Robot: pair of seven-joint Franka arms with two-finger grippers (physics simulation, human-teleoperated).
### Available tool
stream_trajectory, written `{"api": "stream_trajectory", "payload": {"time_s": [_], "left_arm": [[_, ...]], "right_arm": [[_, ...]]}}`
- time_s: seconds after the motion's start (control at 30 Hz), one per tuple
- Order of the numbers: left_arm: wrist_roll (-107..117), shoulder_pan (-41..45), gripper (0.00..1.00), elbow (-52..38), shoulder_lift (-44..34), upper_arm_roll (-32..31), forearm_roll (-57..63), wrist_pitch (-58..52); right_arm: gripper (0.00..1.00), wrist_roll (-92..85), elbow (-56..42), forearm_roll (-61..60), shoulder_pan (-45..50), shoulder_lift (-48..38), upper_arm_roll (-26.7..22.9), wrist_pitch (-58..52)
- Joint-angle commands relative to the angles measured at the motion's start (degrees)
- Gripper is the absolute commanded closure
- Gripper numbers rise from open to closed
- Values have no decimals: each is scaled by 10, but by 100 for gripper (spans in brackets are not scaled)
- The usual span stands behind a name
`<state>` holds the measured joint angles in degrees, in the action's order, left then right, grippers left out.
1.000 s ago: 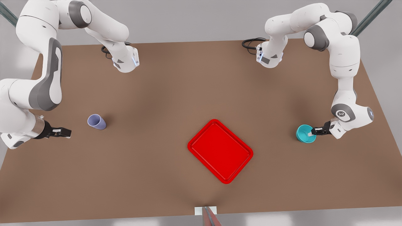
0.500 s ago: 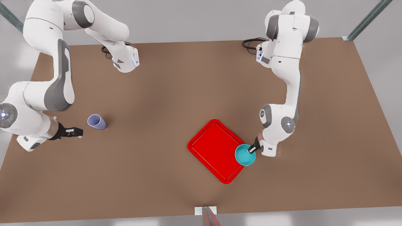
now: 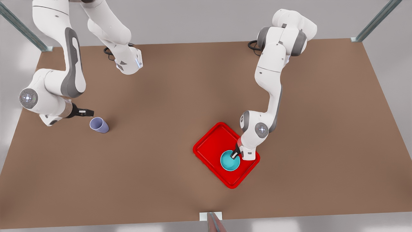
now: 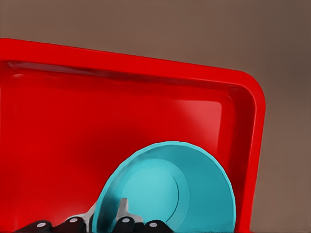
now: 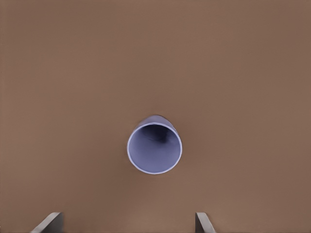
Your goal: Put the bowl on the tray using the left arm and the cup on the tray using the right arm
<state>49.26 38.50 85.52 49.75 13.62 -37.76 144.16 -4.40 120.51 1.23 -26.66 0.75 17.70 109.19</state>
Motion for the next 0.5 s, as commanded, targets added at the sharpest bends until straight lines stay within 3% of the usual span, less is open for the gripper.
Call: {"api": "stream_trajectory", "payload": {"time_s": [0.0, 0.17, 0.37, 0.47], "left_arm": [[0, 0, 0, 0, 0, 0, -30, 0], [11, 0, 0, -8, 0, 1, -29, 0], [11, -1, 0, -17, -1, 4, -28, -5], [10, 2, 0, -18, -36, 59, -28, -83]], "right_arm": [[0, 0, 2, 0, -41, 0, 0, 4], [0, -2, 15, 5, -62, 36, 0, 84], [0, -2, -68, 18, -38, 96, 0, 75], [0, 1, -81, 18, -24, 104, 0, 52]]}}
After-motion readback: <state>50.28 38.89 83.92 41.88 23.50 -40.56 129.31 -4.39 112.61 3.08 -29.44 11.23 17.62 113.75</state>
